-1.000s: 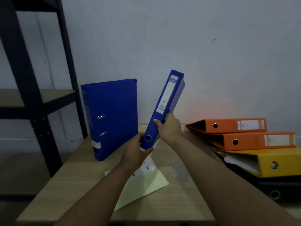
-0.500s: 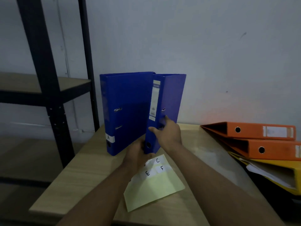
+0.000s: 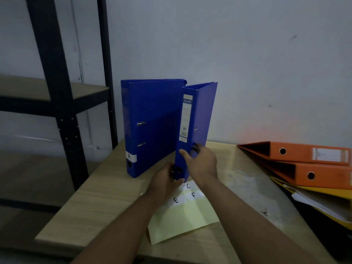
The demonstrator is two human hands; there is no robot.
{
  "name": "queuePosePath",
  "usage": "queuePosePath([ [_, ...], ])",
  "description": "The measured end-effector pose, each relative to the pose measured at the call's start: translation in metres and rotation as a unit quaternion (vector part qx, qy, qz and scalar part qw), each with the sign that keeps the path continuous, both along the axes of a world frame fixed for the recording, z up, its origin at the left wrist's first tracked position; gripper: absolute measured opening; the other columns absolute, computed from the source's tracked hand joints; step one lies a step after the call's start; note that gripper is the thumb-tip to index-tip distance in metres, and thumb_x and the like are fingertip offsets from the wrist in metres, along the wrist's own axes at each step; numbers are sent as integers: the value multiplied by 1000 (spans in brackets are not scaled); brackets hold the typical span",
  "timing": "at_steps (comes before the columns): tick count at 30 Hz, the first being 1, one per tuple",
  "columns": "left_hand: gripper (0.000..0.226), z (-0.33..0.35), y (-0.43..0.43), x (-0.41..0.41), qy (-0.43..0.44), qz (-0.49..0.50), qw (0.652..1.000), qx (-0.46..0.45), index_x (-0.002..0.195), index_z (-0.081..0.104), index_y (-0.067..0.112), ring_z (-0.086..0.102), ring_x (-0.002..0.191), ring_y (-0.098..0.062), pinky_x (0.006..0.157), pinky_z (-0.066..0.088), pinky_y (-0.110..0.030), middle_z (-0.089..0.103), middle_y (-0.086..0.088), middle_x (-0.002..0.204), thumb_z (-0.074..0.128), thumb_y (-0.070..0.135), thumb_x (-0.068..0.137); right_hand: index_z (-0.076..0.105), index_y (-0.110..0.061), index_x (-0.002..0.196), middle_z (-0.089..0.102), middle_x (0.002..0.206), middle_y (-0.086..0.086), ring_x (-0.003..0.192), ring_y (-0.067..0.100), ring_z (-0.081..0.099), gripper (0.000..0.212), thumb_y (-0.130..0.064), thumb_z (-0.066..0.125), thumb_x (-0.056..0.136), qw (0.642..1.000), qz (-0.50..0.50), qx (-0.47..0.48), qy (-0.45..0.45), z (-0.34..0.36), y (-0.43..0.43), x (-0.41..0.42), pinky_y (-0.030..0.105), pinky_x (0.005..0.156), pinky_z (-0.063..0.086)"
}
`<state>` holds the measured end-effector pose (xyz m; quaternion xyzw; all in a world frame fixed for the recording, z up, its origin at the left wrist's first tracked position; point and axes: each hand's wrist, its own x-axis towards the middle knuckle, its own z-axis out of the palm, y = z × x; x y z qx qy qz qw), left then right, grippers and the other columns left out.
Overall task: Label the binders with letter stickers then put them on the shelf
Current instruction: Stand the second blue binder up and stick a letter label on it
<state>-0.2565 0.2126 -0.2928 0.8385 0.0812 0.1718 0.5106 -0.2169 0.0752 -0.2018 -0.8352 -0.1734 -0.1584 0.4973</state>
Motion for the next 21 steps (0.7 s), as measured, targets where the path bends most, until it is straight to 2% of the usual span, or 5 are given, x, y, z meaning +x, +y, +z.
queuePosePath([
  [3, 20, 7, -5, -6, -6, -7, 987, -160, 118, 65, 13, 61, 112, -27, 94, 50, -37, 65, -16, 123, 59, 26, 102, 66, -20, 138, 71, 134, -1, 124, 18, 65, 56, -50, 81, 93, 1000, -1, 6, 2, -1, 0, 0, 23, 88, 53],
  [8, 43, 12, -10, -10, 58, -80, 920, -379, 134, 62, 16, 62, 113, -20, 85, 55, -29, 67, -9, 133, 70, 31, 94, 63, -20, 135, 69, 132, -2, 122, 18, 66, 55, -52, 80, 93, 1000, -2, 14, 23, -2, 1, 2, 30, 92, 58],
  [11, 28, 18, -13, -15, 63, -78, 868, -487, 129, 64, 14, 58, 106, -24, 72, 56, -35, 64, -16, 131, 47, 26, 111, 63, -22, 131, 70, 129, -4, 120, 18, 67, 53, -53, 80, 92, 999, -4, 16, 27, -4, 1, 3, 33, 92, 61],
  [17, 42, 30, -15, -14, 51, -106, 804, -583, 138, 65, 15, 60, 136, -27, 119, 40, -45, 69, -11, 140, 67, 34, 102, 61, -20, 135, 68, 134, -1, 122, 21, 66, 54, -49, 80, 94, 999, -2, 20, 31, -4, 1, 2, 27, 88, 56],
  [21, 45, 37, -16, -15, 49, -126, 775, -617, 134, 66, 7, 56, 140, -33, 127, 32, -48, 67, -19, 141, 70, 29, 96, 60, -19, 138, 67, 138, 0, 125, 21, 64, 53, -45, 79, 96, 999, 3, 22, 40, -3, -1, -2, 16, 79, 48],
])
